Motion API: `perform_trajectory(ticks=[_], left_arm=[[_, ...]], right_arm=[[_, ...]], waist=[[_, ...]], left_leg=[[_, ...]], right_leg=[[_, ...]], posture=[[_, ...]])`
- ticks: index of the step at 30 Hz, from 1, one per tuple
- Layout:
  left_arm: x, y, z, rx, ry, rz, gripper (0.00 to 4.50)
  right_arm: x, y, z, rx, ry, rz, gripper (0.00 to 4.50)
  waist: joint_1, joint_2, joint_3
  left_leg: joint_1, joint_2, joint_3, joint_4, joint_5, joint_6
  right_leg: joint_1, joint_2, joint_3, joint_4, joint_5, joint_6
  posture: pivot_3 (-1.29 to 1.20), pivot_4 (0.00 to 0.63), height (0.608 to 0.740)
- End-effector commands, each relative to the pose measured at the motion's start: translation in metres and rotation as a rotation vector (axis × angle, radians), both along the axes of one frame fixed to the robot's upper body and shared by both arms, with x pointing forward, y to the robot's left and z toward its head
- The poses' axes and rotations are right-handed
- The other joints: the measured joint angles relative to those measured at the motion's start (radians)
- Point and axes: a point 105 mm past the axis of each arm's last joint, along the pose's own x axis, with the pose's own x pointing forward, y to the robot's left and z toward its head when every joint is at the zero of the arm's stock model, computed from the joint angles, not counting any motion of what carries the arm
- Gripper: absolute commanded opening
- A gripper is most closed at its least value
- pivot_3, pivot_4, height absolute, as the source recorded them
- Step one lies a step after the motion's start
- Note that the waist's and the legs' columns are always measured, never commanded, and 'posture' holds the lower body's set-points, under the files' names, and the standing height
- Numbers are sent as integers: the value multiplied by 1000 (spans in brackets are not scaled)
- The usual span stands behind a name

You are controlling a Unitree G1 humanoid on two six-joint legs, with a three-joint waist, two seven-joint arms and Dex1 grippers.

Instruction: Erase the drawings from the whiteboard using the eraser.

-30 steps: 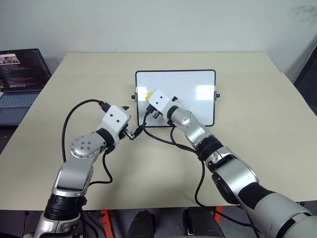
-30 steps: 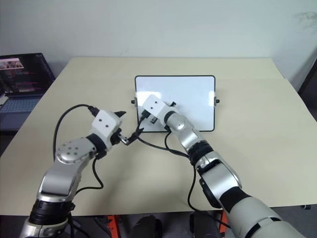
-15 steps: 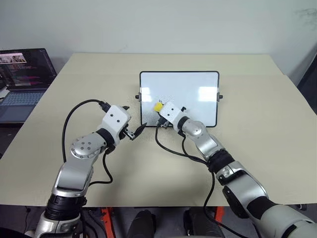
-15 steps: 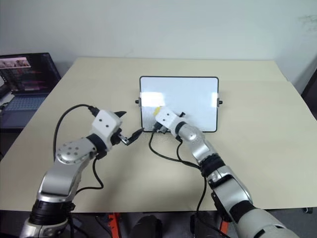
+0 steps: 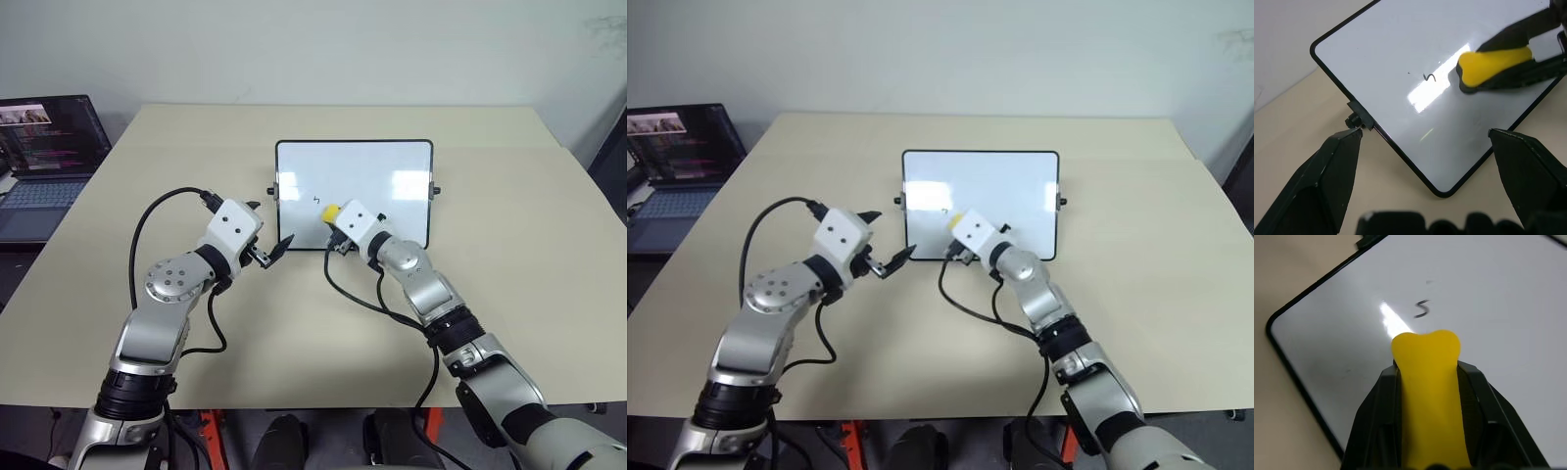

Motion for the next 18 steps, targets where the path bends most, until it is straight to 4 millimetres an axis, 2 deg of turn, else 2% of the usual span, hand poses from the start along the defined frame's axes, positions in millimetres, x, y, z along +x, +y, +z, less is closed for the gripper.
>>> perform_trajectory(ticks=[1,4,7,15,18], left_arm=[[0,-2,12,10,-52,-16,4500],[0,-3,13,11,-53,-17,4500],[1,-2,13,13,-53,-19,4500],[-1,-4,13,15,-51,-21,4500],[-3,-4,13,14,-51,-19,4500]], right_arm=[[-11,18,47,107,-94,57,1203],[-19,34,74,195,-140,90,1203],[-19,42,88,239,-160,92,1203],[-1,67,92,222,-156,72,1203],[9,69,84,181,-153,56,1203]], waist=[[-3,0,0],[-10,0,0],[-9,0,0],[-4,0,0],[-4,0,0]], left_leg=[[0,0,0,0,0,0],[0,1,1,-1,0,0],[-1,1,0,-2,0,0],[-2,1,0,-2,0,0],[-4,1,0,-2,0,0]], right_leg=[[0,0,0,-1,0,0],[-1,1,0,-2,0,0],[-2,1,0,-2,0,0],[-2,0,0,-3,0,0],[-4,0,0,-4,0,0]], posture=[[0,150,740],[0,150,740],[0,150,740],[0,150,740],[0,150,740]])
